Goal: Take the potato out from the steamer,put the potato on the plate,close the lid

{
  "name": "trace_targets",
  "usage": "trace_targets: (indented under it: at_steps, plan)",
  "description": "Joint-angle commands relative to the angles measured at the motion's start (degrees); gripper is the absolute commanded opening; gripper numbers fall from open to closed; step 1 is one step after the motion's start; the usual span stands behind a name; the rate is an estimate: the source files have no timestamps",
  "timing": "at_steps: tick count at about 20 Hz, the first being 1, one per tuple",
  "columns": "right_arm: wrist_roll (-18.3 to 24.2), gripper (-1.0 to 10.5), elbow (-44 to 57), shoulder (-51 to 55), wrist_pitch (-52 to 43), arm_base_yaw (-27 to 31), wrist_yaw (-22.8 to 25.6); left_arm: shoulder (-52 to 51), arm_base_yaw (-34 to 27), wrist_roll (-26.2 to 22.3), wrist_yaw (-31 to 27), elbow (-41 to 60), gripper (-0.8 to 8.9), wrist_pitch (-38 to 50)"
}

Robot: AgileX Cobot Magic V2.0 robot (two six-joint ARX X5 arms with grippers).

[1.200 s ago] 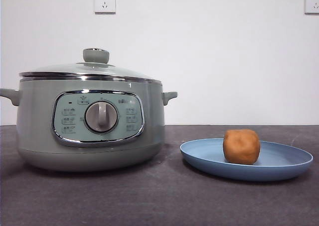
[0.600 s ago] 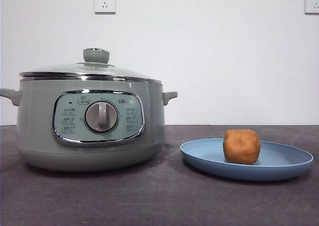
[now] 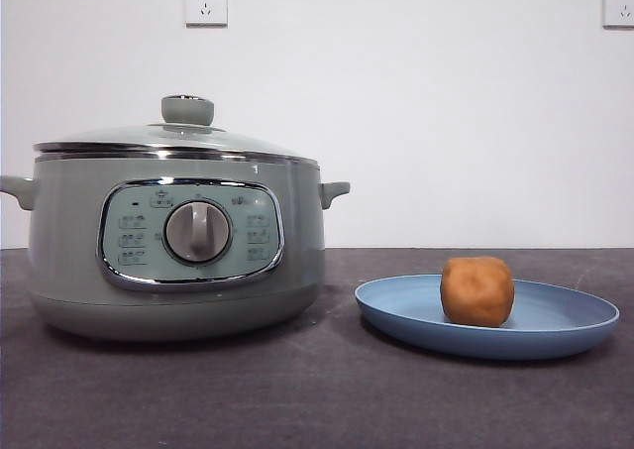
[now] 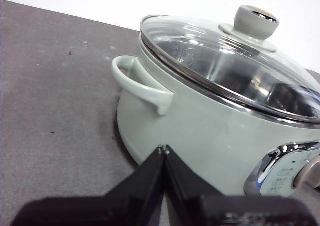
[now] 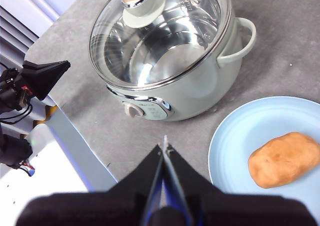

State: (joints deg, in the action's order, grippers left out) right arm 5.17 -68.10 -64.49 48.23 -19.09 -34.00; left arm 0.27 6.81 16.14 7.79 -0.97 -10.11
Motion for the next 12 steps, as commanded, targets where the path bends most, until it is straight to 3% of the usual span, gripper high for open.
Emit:
trace_targets:
  at_steps: [1,7,9,10,12]
  plan:
    - [0.3,0.0,0.3,0.0,-0.1,0.0,0.0,-0.1,-0.2,0.2,-0.2,0.7,-0.03,0.1]
    - [0.6,0.0,0.3,1.9,-0.1,1.3,0.4,-0.1,-0.2,0.2,-0.2,0.7,-0.03,0.1]
    - [7.9,0.0,0.8,4.7,0.0,4.4,6.0,-0.1,-0.2,0.2,-0.2,0.7,-0.03,0.1]
    - [8.2,0.0,2.2,7.3,-1.5,6.7,9.3,-0.1,-0.2,0.2,-0.2,0.7,-0.03,0.1]
    - [3.4,0.0,8.9,14.8,-9.6,12.7,10.7,-0.1,-0.2,0.2,-0.2,0.7,-0.03,0.1]
